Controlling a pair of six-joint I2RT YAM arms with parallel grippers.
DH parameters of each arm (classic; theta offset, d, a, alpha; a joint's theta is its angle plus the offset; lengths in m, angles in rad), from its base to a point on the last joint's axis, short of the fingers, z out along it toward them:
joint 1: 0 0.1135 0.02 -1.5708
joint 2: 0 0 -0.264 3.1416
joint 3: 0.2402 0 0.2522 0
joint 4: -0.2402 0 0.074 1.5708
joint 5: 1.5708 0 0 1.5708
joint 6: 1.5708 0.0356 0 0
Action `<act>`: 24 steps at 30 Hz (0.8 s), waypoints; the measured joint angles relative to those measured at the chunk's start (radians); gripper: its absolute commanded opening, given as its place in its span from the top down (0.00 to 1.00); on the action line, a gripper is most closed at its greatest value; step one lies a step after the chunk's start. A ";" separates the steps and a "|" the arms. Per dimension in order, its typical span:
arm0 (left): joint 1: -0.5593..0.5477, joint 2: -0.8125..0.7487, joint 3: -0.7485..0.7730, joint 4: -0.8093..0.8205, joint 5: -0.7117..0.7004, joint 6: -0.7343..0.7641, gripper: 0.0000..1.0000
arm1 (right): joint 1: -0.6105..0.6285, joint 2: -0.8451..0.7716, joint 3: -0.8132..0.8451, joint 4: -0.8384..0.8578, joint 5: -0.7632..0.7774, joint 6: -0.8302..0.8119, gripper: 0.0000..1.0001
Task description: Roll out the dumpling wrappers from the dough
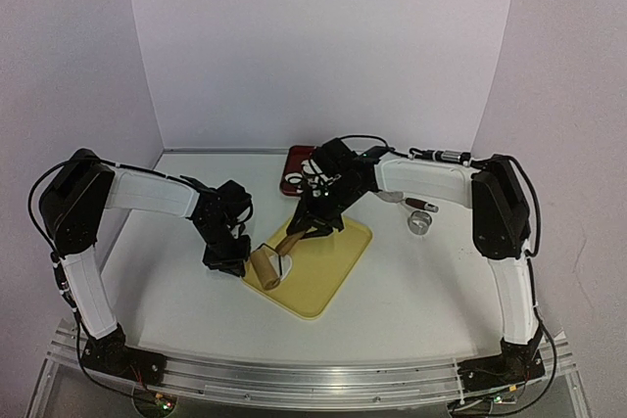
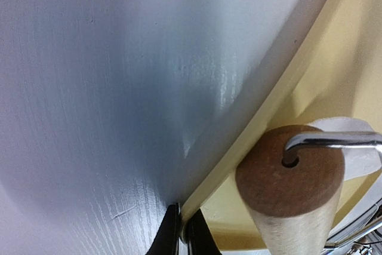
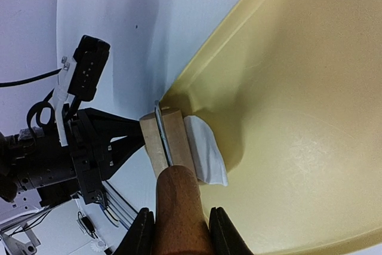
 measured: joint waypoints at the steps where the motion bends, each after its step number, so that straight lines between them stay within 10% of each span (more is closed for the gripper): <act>1: 0.000 0.000 0.000 0.000 0.000 -0.002 1.00 | -0.008 -0.013 -0.021 0.010 -0.001 0.001 1.00; 24: 0.000 0.000 0.000 0.001 -0.001 -0.008 1.00 | -0.020 0.009 0.031 -0.060 0.002 -0.051 1.00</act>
